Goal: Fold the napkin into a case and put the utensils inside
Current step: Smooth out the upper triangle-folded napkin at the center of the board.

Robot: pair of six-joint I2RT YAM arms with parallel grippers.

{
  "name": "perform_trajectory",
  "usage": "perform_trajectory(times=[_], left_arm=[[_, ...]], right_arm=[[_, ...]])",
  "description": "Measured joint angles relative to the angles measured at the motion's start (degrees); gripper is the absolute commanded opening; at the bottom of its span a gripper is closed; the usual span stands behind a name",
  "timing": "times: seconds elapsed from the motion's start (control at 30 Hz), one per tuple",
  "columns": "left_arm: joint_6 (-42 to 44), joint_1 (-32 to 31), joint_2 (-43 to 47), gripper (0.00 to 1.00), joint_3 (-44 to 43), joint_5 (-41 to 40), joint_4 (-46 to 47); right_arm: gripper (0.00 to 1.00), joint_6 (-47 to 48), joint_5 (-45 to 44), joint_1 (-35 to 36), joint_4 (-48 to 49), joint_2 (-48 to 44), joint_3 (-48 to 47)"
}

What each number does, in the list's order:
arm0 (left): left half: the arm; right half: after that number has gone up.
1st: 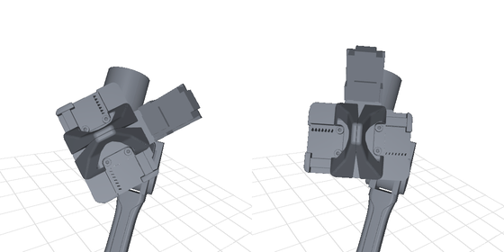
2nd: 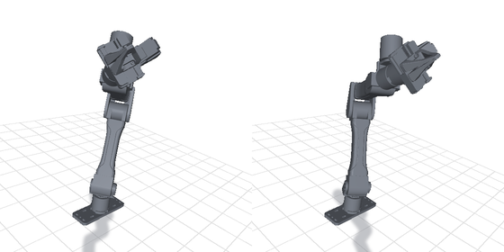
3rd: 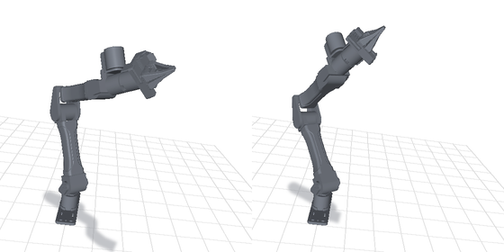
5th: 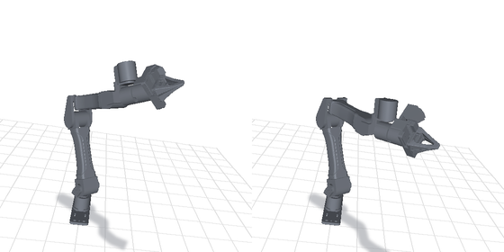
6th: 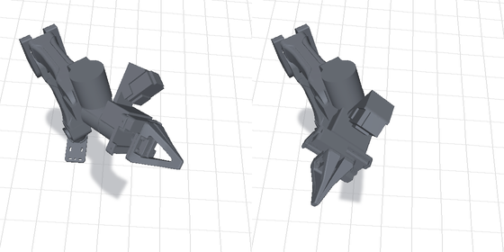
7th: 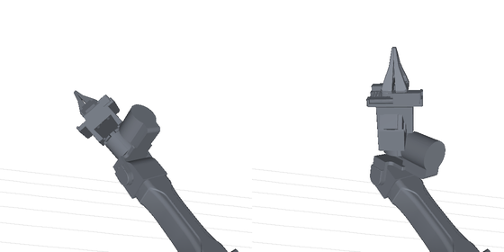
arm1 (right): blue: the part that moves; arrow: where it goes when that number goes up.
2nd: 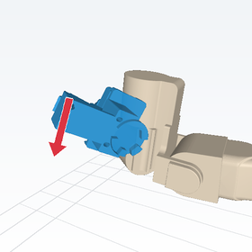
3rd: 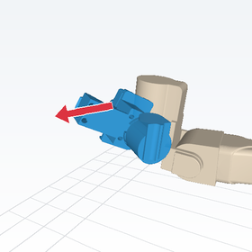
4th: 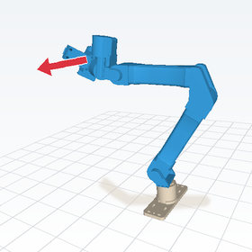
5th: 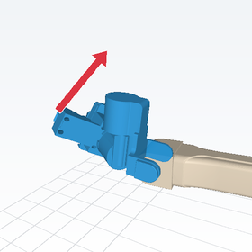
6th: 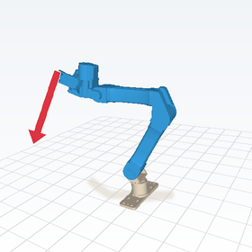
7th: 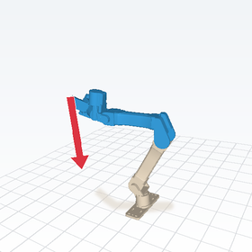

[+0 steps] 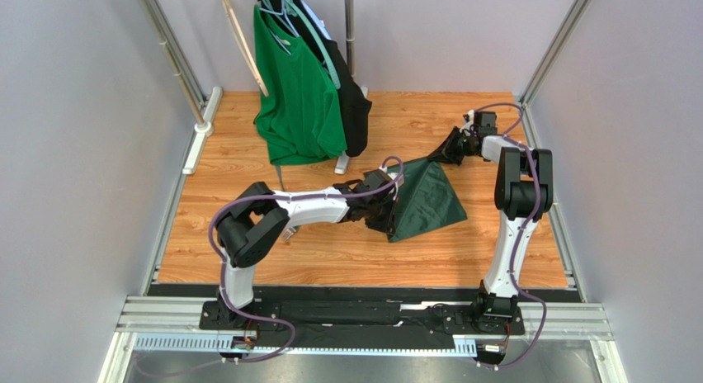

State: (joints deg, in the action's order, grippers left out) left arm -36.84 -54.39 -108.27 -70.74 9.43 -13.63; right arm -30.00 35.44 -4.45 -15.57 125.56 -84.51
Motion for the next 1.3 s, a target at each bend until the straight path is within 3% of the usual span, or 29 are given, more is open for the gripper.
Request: perform_trajectory(times=[0.1,0.6,0.87,0.97,1.0,1.07,1.17,1.3], left_arm=[[-1.33,0.09,-3.39,0.00,2.16,2.49,3.80],[-5.95,0.04,-3.45,0.00,9.75,7.39,19.47],[-5.31,-0.26,-2.95,0.01,8.66,5.49,17.22],[-3.48,-0.46,-2.16,0.21,7.08,3.76,12.13],[-2.54,-0.55,-1.68,0.31,6.58,2.58,9.92],[-0.48,-0.61,-0.07,0.37,5.62,-0.04,5.05],[1.55,-0.35,2.78,0.51,3.56,-3.30,-1.84],[2.97,1.86,9.86,0.50,0.79,-4.39,-7.28]], right_arm=[[0.00,0.00,0.02,0.00,-0.02,0.04,-0.07],[0.00,-3.45,-0.39,-0.83,-4.72,2.49,-4.55],[0.02,-1.07,0.37,-1.77,-8.50,4.90,-9.97],[0.09,-0.07,-1.09,-2.14,-9.77,4.85,-12.02],[0.16,0.15,-1.42,-2.32,-10.25,4.59,-12.74],[0.32,0.50,-2.05,-2.40,-11.26,3.15,-12.83],[0.46,1.60,-5.29,-2.12,-13.35,-3.19,-9.25],[0.52,3.96,-14.16,1.55,-17.00,-20.11,1.86]])
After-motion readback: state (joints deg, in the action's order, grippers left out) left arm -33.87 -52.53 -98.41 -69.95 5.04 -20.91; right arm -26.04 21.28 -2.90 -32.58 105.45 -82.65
